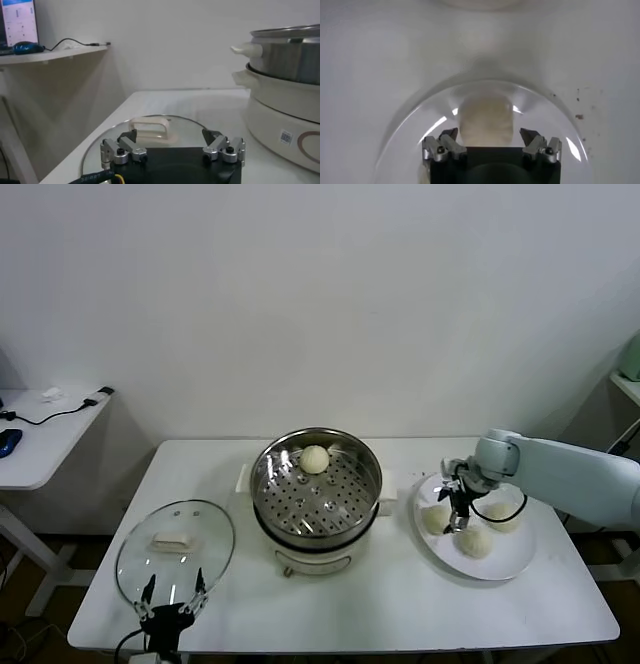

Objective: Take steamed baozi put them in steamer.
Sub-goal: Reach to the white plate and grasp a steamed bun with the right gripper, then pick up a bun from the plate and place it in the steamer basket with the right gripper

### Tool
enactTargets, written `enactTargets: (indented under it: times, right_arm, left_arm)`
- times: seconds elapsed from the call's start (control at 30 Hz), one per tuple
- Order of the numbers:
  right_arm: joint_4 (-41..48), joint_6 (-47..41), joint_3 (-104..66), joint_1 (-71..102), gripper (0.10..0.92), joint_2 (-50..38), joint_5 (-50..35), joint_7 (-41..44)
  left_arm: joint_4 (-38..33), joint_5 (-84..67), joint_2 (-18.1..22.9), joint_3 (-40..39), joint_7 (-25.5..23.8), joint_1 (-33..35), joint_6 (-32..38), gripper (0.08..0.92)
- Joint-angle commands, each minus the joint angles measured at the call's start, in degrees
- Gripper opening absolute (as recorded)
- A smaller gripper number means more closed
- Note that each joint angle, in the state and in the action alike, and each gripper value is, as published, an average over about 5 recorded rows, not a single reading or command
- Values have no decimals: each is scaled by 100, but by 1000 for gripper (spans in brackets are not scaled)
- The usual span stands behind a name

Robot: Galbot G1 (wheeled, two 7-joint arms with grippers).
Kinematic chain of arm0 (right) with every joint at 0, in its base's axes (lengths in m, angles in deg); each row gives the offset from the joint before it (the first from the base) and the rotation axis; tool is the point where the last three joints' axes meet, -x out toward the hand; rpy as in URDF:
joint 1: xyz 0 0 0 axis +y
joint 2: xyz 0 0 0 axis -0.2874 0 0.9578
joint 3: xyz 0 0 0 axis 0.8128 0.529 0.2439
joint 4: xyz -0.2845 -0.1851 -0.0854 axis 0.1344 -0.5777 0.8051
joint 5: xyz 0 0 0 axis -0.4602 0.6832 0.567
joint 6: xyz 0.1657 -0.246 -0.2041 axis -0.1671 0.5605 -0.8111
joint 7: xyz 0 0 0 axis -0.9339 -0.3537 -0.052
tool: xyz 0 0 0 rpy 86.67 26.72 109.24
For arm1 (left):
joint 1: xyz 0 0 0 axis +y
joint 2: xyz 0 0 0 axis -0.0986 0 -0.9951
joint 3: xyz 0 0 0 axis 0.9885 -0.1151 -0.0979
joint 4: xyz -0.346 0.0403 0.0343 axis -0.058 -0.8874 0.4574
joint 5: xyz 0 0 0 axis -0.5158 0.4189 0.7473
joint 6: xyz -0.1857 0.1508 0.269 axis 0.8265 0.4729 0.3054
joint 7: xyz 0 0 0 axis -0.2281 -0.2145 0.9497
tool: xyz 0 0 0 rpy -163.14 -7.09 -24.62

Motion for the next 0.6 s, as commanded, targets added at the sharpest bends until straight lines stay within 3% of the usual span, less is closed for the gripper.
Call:
enactTargets:
  times: [0.03, 0.27, 0.6]
  right_arm:
    - [277, -73, -252, 309, 792, 199, 36, -32]
    - [-115, -49, -95, -52, 646, -16, 38, 157]
    - [-761, 374, 927, -2578, 628, -481, -415, 1122]
  left_arm:
    - [18, 8, 1, -1, 3, -12, -9, 823]
    - [-25, 25, 3, -3, 6, 12, -13, 823]
    - [-138, 41, -11, -62, 5, 75, -10, 823]
